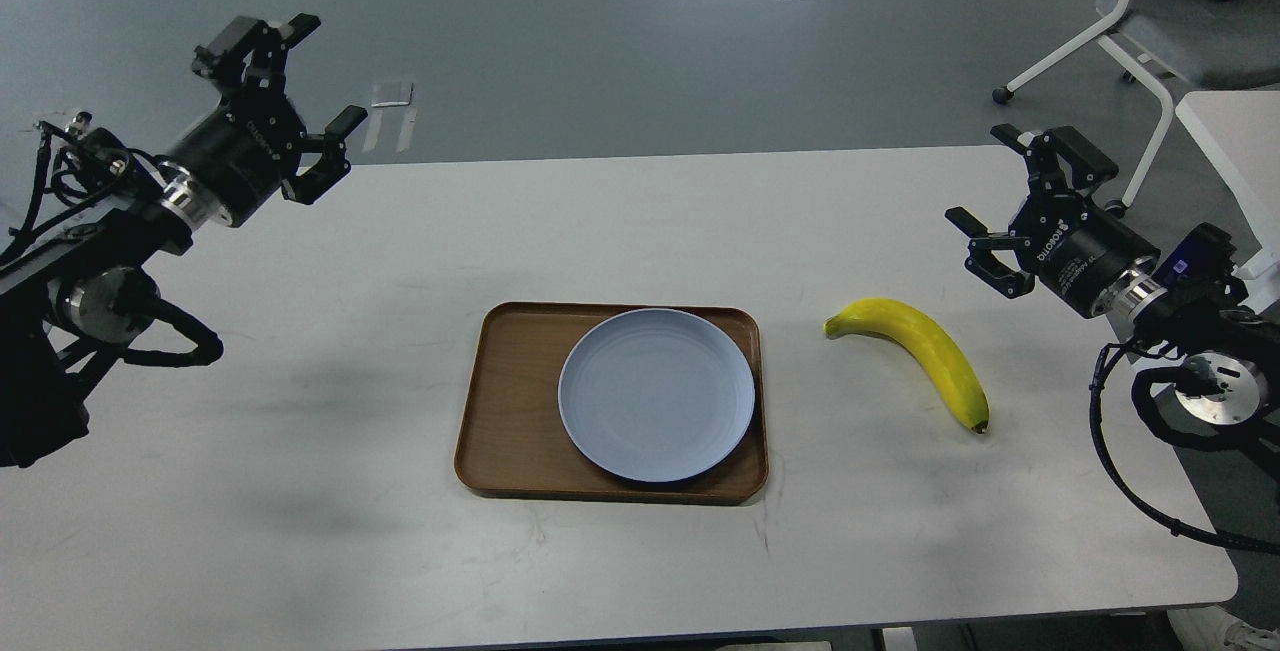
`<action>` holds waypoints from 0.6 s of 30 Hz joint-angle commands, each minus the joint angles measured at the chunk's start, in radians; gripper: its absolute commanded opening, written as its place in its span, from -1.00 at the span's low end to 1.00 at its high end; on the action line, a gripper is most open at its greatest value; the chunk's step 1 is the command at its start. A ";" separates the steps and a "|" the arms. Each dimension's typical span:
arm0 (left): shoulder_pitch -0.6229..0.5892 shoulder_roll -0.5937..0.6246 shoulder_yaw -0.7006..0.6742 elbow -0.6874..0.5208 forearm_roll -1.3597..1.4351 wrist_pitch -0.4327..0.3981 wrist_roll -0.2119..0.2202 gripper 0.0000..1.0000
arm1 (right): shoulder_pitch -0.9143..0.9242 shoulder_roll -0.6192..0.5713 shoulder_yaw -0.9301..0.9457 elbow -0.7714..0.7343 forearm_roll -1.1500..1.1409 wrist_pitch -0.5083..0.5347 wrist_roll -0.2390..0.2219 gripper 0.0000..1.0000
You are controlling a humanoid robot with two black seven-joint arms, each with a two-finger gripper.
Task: Place banana on plate with both arms
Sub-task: 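Open the left gripper and raise it away from the plate, then move the right gripper down to the yellow banana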
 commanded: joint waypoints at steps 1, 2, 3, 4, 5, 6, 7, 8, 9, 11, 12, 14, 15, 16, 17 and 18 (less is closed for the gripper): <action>0.064 0.009 -0.038 0.003 -0.004 0.000 0.002 0.98 | 0.000 -0.003 -0.001 0.003 0.000 0.000 0.000 1.00; 0.078 0.018 -0.038 0.005 -0.004 0.000 0.000 0.98 | 0.000 -0.005 -0.008 0.003 0.000 0.000 0.000 1.00; 0.097 0.024 -0.038 0.006 -0.003 0.000 0.000 0.98 | 0.001 -0.008 -0.014 0.005 -0.002 0.000 0.000 1.00; 0.104 0.024 -0.038 0.005 -0.003 0.000 -0.001 0.98 | 0.000 -0.014 -0.015 0.005 -0.003 0.000 0.000 1.00; 0.109 0.024 -0.038 0.006 -0.003 0.000 -0.001 0.98 | 0.005 -0.026 -0.020 0.003 -0.014 0.000 0.000 1.00; 0.111 0.024 -0.038 0.006 -0.003 0.000 -0.001 0.98 | 0.006 -0.036 -0.023 0.005 -0.018 0.000 0.000 1.00; 0.111 0.023 -0.038 0.005 -0.003 0.000 -0.001 0.98 | 0.009 -0.043 -0.026 0.006 -0.025 0.000 0.000 1.00; 0.112 0.023 -0.040 0.006 -0.003 0.000 -0.001 0.98 | 0.018 -0.063 -0.037 0.011 -0.058 0.000 0.000 1.00; 0.112 0.021 -0.040 0.006 -0.003 0.000 -0.001 0.98 | 0.023 -0.074 -0.041 0.011 -0.084 0.000 0.000 1.00; 0.112 0.020 -0.040 0.005 -0.003 0.000 -0.001 0.98 | 0.067 -0.117 -0.050 0.015 -0.242 0.000 0.000 1.00; 0.112 0.020 -0.040 0.005 -0.003 0.000 -0.001 0.98 | 0.081 -0.126 -0.052 0.015 -0.291 0.000 0.000 1.00; 0.111 0.020 -0.040 0.002 -0.003 0.000 -0.001 0.98 | 0.106 -0.154 -0.052 0.020 -0.450 0.000 0.000 1.00; 0.111 0.020 -0.040 0.002 -0.003 0.000 -0.001 0.98 | 0.110 -0.161 -0.052 0.021 -0.507 0.000 0.000 1.00; 0.111 0.018 -0.040 0.002 -0.001 0.000 -0.001 0.98 | 0.123 -0.175 -0.052 0.029 -0.617 0.000 0.000 1.00; 0.111 0.013 -0.040 0.002 0.000 0.000 -0.001 0.98 | 0.139 -0.181 -0.054 0.032 -0.720 0.000 0.000 1.00; 0.111 0.012 -0.040 0.002 0.002 0.000 -0.001 0.98 | 0.147 -0.181 -0.057 0.034 -0.774 0.000 0.000 1.00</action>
